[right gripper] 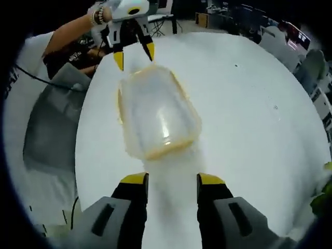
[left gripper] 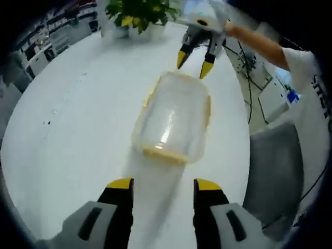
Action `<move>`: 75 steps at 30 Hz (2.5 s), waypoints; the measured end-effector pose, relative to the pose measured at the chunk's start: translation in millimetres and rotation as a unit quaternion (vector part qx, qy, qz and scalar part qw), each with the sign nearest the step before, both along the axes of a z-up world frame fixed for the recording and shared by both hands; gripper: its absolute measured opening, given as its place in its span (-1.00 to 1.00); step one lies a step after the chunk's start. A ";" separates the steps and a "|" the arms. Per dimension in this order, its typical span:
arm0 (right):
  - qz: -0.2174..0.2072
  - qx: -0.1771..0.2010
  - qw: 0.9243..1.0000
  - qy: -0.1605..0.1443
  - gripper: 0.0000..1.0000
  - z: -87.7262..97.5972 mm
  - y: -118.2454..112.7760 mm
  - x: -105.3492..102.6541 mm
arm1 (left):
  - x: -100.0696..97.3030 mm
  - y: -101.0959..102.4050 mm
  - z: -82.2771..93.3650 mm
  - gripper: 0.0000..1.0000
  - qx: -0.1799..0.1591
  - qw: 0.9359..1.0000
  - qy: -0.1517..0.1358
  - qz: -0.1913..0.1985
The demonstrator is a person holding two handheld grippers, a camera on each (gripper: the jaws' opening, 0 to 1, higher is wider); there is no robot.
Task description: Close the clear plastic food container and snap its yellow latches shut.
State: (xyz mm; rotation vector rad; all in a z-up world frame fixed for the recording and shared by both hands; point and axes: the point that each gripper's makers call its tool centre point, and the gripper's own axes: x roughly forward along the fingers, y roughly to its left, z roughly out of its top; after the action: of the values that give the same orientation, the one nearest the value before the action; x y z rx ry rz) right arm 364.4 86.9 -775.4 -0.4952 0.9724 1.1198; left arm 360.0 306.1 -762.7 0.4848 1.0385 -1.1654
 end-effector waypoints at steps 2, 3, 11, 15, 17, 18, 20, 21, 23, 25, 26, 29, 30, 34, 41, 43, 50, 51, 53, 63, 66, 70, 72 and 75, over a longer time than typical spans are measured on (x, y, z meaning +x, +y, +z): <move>-0.024 0.018 0.999 0.010 -0.23 8.0 4.4 0.9 | -1.6 -8.3 8.2 -0.13 -0.026 0.999 0.019 0.030; -0.046 0.033 0.998 0.023 -0.16 11.8 8.6 0.4 | -3.4 -14.1 12.6 -0.12 -0.044 0.996 0.045 0.060; -0.188 0.105 0.970 0.114 -0.27 21.5 26.1 2.5 | 1.4 -17.0 7.6 -0.06 -0.055 0.948 0.147 0.275; -0.258 0.128 0.945 0.157 -0.27 14.9 27.7 8.7 | -5.4 -13.2 -3.2 -0.13 -0.037 0.933 0.178 0.312; -0.281 0.140 0.931 0.185 -0.32 12.6 30.3 8.5 | -5.9 -16.9 -5.5 -0.16 -0.045 0.922 0.196 0.330; -0.293 0.146 0.925 0.194 -0.37 10.7 31.7 10.0 | -2.1 -19.0 -6.2 -0.19 -0.054 0.915 0.199 0.346; -0.296 0.143 0.925 0.191 -0.42 7.5 30.7 12.1 | 1.5 -20.6 -6.3 -0.27 -0.061 0.904 0.207 0.370; -0.299 0.139 0.925 0.189 -0.41 5.9 30.9 12.9 | 2.7 -21.7 -6.4 -0.30 -0.062 0.904 0.209 0.368; -0.297 0.130 0.926 0.193 -0.39 3.8 32.2 10.7 | 2.3 -22.7 -8.4 -0.35 -0.053 0.904 0.210 0.368; -0.296 0.127 0.925 0.200 -0.38 1.9 34.1 8.4 | 0.1 -22.2 -11.9 -0.37 -0.039 0.906 0.212 0.365; -0.296 0.125 0.925 0.202 -0.38 0.8 34.8 7.4 | -0.7 -22.9 -12.6 -0.38 -0.039 0.905 0.214 0.365; -0.291 0.115 0.927 0.205 -0.39 -2.9 37.0 4.0 | -1.6 -25.7 -15.2 -0.45 -0.039 0.901 0.223 0.369; -0.289 0.113 0.929 0.204 -0.40 -3.8 37.6 3.4 | -1.8 -26.3 -16.3 -0.46 -0.038 0.901 0.224 0.371; -0.282 0.104 0.932 0.204 -0.47 -7.4 40.8 0.6 | -4.0 -29.3 -18.7 -0.55 -0.034 0.901 0.228 0.368; -0.283 0.101 0.932 0.204 -0.46 -8.2 39.0 6.6 | -1.1 -25.0 -23.1 -0.66 -0.022 0.913 0.209 0.350; -0.283 0.101 0.932 0.203 -0.47 -8.1 39.2 5.6 | -1.7 -25.8 -22.8 -0.66 -0.023 0.908 0.215 0.359; -0.280 0.096 0.935 0.198 -0.49 -8.1 39.1 7.1 | -1.9 -26.4 -22.9 -0.67 -0.020 0.912 0.208 0.354; -0.280 0.096 0.935 0.197 -0.50 -8.2 39.1 7.3 | -1.8 -26.7 -22.6 -0.67 -0.019 0.915 0.203 0.348; -0.280 0.096 0.934 0.198 -0.51 -8.2 39.4 6.4 | -2.1 -26.9 -22.3 -0.68 -0.018 0.915 0.204 0.348; -0.284 0.095 0.933 0.199 -0.52 -7.7 40.7 2.4 | -1.6 -27.5 -22.3 -0.70 -0.019 0.919 0.205 0.337; -0.284 0.095 0.933 0.200 -0.52 -7.8 41.1 1.5 | -3.6 -28.1 -22.2 -0.71 -0.024 0.917 0.212 0.338; -0.285 0.095 0.932 0.202 -0.53 -7.9 41.6 0.4 | -2.7 -28.3 -21.2 -0.73 -0.027 0.919 0.211 0.333; -0.285 0.095 0.932 0.203 -0.53 -8.8 41.4 -0.7 | -1.3 -30.4 -19.7 -0.75 -0.029 0.921 0.208 0.328; -0.287 0.096 0.931 0.203 -0.53 -9.9 41.6 -1.8 | -1.2 -31.8 -17.1 -0.75 -0.028 0.924 0.204 0.323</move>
State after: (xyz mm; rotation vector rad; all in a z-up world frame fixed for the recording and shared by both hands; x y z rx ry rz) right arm 362.6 128.5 -785.3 0.1956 1.2460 0.7764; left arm 358.8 274.3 -779.7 -0.1659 1.3815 -0.7025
